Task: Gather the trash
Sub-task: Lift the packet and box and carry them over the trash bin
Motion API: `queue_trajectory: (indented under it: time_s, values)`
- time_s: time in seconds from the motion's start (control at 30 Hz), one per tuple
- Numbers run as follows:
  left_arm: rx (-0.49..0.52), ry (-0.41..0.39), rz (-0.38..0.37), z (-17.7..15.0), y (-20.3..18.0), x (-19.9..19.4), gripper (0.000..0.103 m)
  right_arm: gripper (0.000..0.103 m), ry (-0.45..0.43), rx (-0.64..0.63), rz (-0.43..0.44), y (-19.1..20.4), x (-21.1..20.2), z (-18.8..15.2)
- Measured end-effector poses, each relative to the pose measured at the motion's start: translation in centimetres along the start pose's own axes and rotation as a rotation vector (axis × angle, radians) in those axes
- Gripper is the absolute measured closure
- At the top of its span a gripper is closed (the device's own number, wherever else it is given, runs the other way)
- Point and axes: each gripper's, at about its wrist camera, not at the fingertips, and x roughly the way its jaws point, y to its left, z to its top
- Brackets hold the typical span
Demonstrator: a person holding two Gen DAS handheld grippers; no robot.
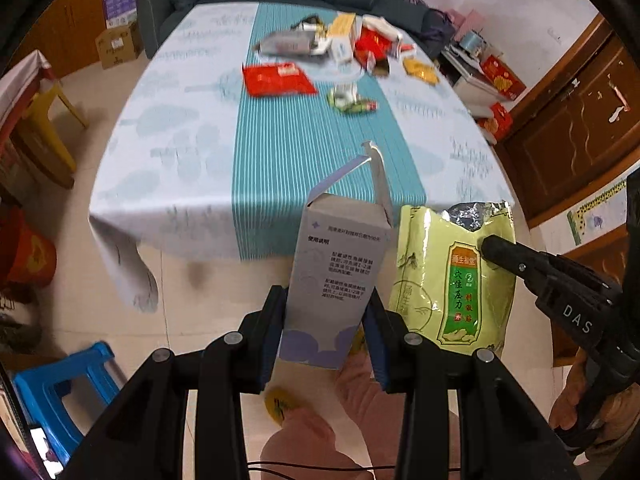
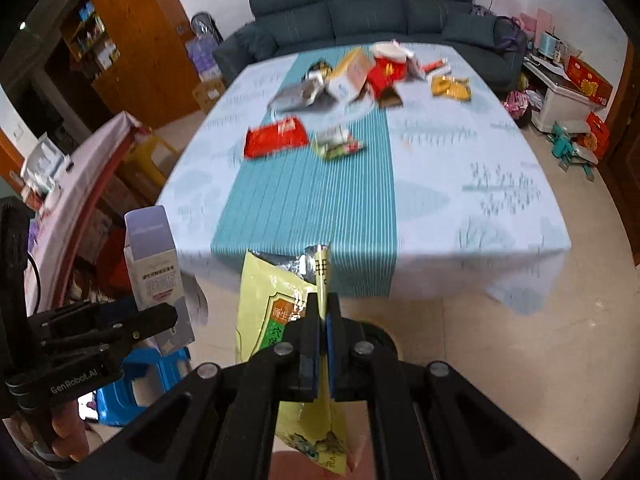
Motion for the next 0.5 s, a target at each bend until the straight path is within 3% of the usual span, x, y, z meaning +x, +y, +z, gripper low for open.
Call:
queue_trajectory:
  time_s: [0.27,0.5]
  values:
    - [-0.04,0.07,0.018,-4.2,-0.8,5.2,0.066,0.101,0.098,0.006,-0.049,-1.8,4.5,-4.8]
    - [-0.133,0.134,0.044,-8.1,-0.3,15.9,0.066,0.101,0.147,0.038,-0.098,-5.3,12.5,-8.9]
